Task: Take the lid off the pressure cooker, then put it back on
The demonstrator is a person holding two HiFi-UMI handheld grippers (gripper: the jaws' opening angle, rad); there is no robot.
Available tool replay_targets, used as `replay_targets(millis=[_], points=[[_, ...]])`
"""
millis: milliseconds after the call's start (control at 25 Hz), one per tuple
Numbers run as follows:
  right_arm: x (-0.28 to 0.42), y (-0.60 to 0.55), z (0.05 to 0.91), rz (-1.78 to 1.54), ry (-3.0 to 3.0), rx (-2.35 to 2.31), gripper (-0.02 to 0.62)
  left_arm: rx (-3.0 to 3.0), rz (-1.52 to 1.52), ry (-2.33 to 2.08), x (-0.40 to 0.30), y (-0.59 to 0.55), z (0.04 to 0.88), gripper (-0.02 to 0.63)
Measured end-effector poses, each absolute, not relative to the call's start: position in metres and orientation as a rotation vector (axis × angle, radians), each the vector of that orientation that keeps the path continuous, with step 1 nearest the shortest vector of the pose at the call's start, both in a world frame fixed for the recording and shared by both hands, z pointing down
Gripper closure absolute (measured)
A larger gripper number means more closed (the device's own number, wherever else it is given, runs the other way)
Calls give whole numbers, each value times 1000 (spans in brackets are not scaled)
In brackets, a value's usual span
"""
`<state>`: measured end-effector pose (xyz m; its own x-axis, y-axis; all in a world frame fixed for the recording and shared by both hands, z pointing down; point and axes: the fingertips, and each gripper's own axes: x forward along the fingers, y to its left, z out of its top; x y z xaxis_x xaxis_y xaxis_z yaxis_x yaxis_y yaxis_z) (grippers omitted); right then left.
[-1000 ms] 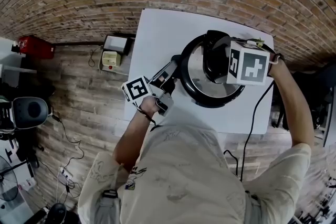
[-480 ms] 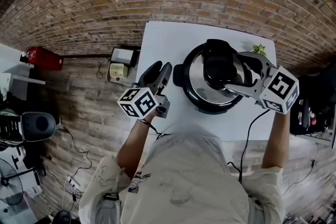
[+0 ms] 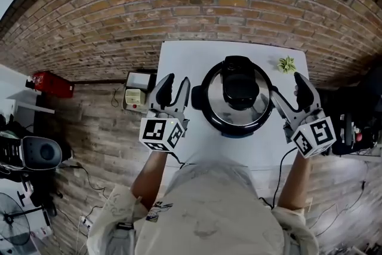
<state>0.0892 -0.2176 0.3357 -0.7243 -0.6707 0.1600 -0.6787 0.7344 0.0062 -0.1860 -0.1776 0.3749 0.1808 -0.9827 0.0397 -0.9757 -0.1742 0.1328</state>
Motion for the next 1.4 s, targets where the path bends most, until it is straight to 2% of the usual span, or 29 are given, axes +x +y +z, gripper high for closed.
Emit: replay_targets(millis=[360, 1080, 1240, 1400], points=[[134, -225, 344, 133, -2636, 1749, 213, 2389, 20, -2137, -183, -173, 355, 428], [130, -231, 369, 177, -2600, 1711, 216, 2322, 26, -2177, -189, -174, 368, 430], [126, -230, 372, 187, -2610, 1689, 266, 2317, 29, -2185, -190, -172, 369, 444], [123, -230, 366, 196, -2661, 1673, 357, 2302, 17, -2213, -193, -172, 370, 516]])
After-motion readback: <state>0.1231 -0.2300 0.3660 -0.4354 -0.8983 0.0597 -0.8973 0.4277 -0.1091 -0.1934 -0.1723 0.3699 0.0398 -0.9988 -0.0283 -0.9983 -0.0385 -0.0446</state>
